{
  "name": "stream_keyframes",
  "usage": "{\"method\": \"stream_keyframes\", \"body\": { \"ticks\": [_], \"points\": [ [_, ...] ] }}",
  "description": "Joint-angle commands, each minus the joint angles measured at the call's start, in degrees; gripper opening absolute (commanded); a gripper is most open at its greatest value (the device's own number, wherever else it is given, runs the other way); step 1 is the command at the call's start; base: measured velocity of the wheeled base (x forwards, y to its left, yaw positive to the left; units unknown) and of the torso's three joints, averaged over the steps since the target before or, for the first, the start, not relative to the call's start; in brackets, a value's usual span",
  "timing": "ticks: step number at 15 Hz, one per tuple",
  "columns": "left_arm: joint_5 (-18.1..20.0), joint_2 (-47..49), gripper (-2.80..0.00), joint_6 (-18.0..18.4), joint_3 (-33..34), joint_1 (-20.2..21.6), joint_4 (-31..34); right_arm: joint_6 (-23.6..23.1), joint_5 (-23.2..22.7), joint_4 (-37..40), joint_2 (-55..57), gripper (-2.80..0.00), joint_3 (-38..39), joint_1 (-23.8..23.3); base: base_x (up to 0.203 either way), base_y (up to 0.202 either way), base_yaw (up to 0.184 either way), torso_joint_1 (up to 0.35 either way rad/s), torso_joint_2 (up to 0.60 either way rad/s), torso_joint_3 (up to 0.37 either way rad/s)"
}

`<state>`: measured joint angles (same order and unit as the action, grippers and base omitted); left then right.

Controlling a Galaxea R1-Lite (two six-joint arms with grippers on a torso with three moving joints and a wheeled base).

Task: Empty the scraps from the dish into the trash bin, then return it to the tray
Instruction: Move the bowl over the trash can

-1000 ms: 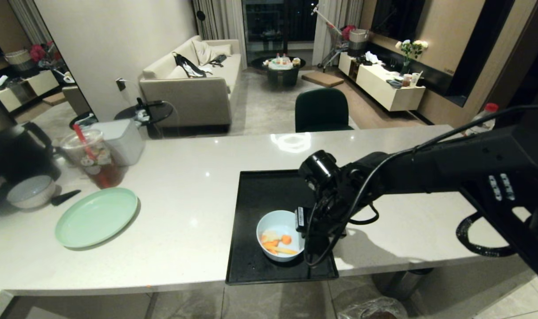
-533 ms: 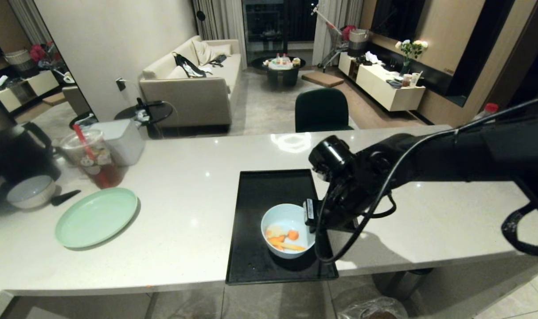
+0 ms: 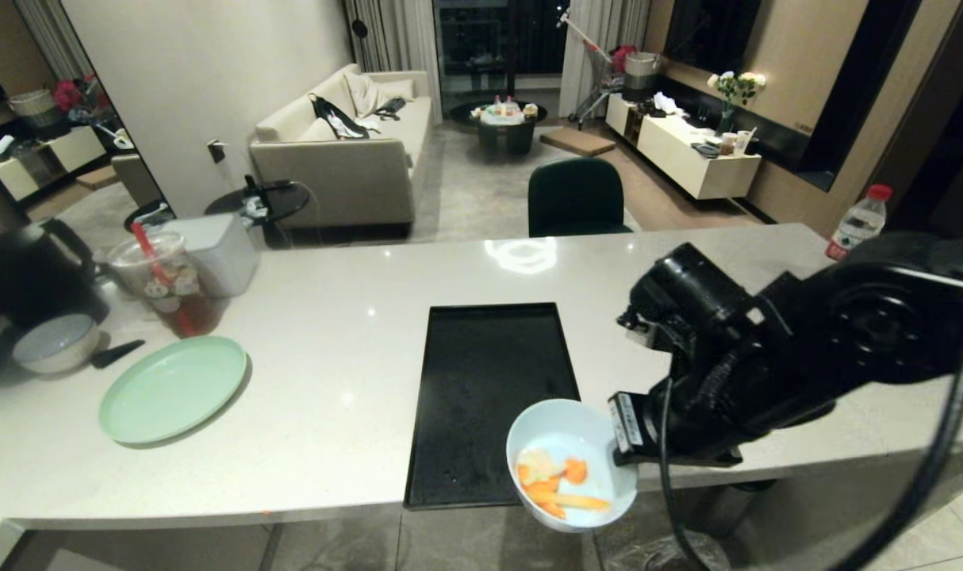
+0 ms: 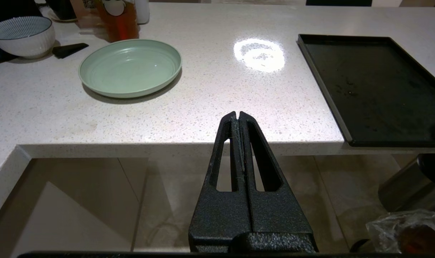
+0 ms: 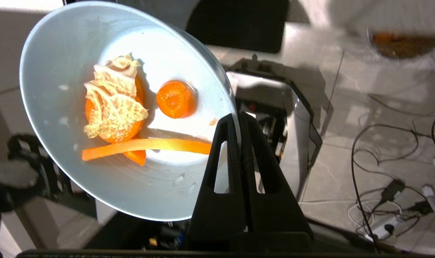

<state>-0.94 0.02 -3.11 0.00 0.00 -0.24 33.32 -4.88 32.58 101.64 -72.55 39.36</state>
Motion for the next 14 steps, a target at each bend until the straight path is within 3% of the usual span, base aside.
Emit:
{"method": "stream_keyframes", "body": {
  "ticks": [1, 5, 8, 14],
  "points": [
    [-0.03, 0.06, -2.8, -0.06, 0.0, 0.0, -0.02, 0.21, -0.05, 0.15, -8.8, -2.8, 6.4, 0.66, 0.0, 0.0, 0.0, 0.0, 0.0, 0.0],
    [-0.03, 0.06, -2.8, -0.06, 0.0, 0.0, -0.02, 0.4, 0.41, -0.4, -18.49, -2.8, 20.09, 0.82, 0.0, 0.0, 0.0, 0.0, 0.0, 0.0],
    [-0.03, 0.06, -2.8, -0.06, 0.0, 0.0, -0.02, 1.62, 3.68, -2.48, -24.85, -2.8, 29.91, 0.66, 0.0, 0.0, 0.0, 0.0, 0.0, 0.0],
    [-0.03, 0.06, -2.8, -0.06, 0.0, 0.0, -0.02, 6.52, 5.23, -3.05, -34.01, -2.8, 39.23, -0.92, 0.0, 0.0, 0.0, 0.0, 0.0, 0.0]
  ]
}}
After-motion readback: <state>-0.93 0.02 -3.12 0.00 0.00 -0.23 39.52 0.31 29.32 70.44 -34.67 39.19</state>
